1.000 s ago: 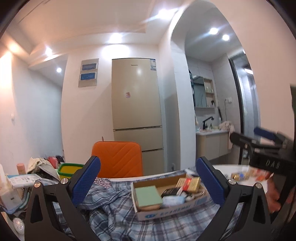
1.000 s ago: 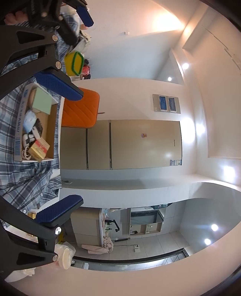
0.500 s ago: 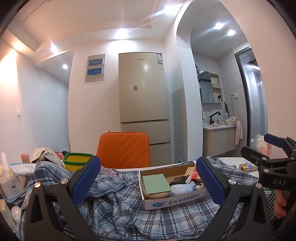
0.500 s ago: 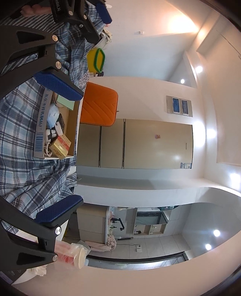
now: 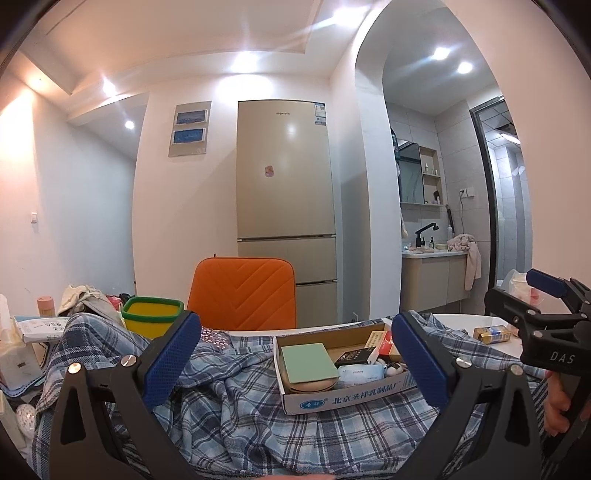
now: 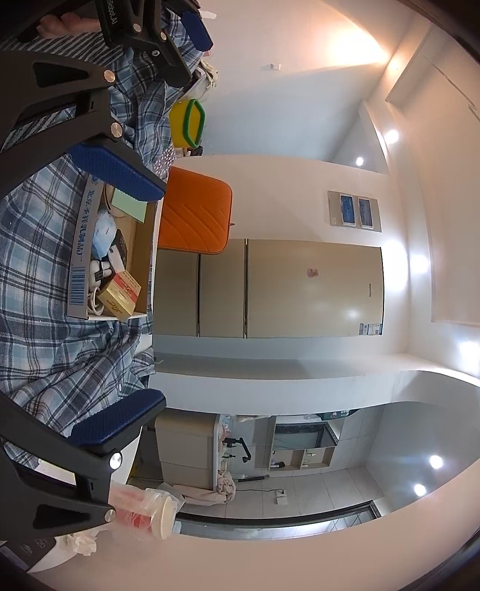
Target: Organize soft objects
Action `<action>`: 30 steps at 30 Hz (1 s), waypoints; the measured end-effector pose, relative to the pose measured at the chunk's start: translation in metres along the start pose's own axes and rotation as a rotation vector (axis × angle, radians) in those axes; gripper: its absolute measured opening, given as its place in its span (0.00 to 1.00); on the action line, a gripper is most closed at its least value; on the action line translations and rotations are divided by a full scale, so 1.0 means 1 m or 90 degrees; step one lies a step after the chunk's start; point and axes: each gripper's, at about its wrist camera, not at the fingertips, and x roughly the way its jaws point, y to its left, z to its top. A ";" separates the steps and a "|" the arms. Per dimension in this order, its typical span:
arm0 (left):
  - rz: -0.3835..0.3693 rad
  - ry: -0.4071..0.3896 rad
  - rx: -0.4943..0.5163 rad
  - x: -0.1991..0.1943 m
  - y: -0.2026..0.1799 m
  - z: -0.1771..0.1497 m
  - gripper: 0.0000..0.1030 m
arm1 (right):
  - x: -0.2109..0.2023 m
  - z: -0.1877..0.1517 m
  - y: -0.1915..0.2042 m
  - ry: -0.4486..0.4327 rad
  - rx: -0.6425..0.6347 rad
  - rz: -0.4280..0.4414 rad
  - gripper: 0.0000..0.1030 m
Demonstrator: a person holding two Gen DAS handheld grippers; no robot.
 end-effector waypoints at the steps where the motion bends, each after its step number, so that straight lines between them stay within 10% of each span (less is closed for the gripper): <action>1: 0.000 0.005 -0.001 0.002 0.000 0.000 1.00 | 0.000 0.000 0.000 -0.001 -0.001 0.001 1.00; 30: 0.005 -0.003 0.000 0.000 0.002 0.001 1.00 | -0.001 -0.001 0.001 0.001 -0.007 0.020 1.00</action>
